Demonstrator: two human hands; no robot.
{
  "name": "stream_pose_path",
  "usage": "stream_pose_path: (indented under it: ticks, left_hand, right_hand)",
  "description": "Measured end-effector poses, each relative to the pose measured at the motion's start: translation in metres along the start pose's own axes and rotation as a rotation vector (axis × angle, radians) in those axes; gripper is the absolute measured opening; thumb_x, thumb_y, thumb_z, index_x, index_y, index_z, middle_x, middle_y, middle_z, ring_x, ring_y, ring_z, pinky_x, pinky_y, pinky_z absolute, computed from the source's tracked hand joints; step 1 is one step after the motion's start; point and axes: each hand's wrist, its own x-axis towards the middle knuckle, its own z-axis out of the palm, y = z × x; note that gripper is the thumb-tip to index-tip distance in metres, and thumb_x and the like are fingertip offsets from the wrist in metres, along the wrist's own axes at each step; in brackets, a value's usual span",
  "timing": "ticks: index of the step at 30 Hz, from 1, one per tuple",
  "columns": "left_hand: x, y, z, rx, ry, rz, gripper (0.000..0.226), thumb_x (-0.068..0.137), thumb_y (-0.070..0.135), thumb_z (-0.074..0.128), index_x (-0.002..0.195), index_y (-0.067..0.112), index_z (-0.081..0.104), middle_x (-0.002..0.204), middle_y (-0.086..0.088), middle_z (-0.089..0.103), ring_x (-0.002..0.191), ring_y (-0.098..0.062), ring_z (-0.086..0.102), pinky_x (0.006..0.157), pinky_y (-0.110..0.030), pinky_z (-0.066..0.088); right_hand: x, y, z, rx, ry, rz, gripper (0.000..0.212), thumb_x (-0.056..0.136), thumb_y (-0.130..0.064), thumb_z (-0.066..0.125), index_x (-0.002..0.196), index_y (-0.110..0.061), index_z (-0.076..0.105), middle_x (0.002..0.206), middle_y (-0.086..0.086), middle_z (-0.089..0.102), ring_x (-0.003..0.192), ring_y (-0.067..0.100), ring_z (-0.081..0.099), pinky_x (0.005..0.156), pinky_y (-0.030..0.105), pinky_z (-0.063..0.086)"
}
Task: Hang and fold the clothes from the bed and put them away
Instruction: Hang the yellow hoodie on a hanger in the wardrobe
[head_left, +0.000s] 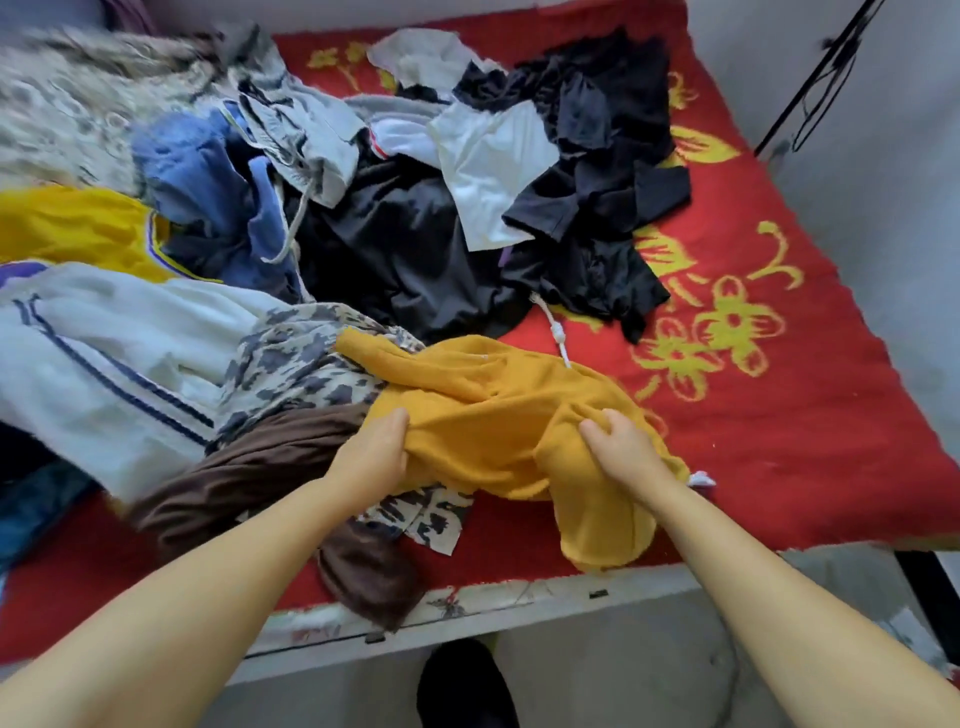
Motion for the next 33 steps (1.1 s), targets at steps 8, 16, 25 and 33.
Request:
stream_pose_path:
  ticks: [8, 16, 25, 33]
  left_hand:
    - [-0.15, -0.034, -0.068, -0.273, 0.239, 0.009, 0.022, 0.082, 0.002, 0.046, 0.079, 0.022, 0.037, 0.074, -0.001, 0.049, 0.069, -0.022, 0.048, 0.056, -0.034, 0.031]
    - [-0.376, -0.033, -0.092, -0.452, 0.38, 0.386, 0.07, 0.081, 0.027, 0.074, 0.139, 0.027, 0.036, 0.131, 0.035, 0.041, 0.118, 0.018, 0.035, 0.093, 0.005, 0.023]
    - [-0.528, -0.054, -0.108, -0.634, 0.941, 0.043, 0.021, 0.09, 0.013, 0.054, 0.103, 0.025, 0.064, 0.095, 0.013, 0.067, 0.087, -0.001, 0.063, 0.074, -0.015, 0.049]
    - [-0.632, -0.069, -0.092, -0.774, 1.205, -0.328, 0.016, 0.093, 0.017, 0.05, 0.093, 0.017, 0.066, 0.103, -0.005, 0.069, 0.103, -0.021, 0.062, 0.091, -0.032, 0.046]
  right_hand:
    - [-0.131, -0.164, -0.005, 0.504, -0.04, -0.127, 0.019, 0.094, -0.028, 0.05, 0.089, -0.014, 0.061, 0.09, 0.005, 0.063, 0.082, 0.019, 0.059, 0.07, 0.032, 0.05]
    - [-0.338, -0.27, 0.017, 0.774, -0.355, -0.307, 0.022, 0.089, -0.034, 0.057, 0.095, -0.014, 0.064, 0.074, 0.01, 0.071, 0.075, 0.022, 0.067, 0.067, 0.033, 0.056]
    - [-0.474, -0.307, 0.095, 0.611, -0.639, -0.665, 0.04, 0.093, -0.04, 0.056, 0.119, -0.01, 0.058, 0.085, -0.001, 0.063, 0.071, 0.006, 0.06, 0.063, 0.022, 0.051]
    - [-0.527, -0.225, 0.185, -0.229, -1.098, -0.998, 0.067, 0.083, -0.028, 0.073, 0.138, -0.033, 0.034, 0.126, -0.008, 0.059, 0.117, 0.004, 0.057, 0.096, 0.027, 0.05]
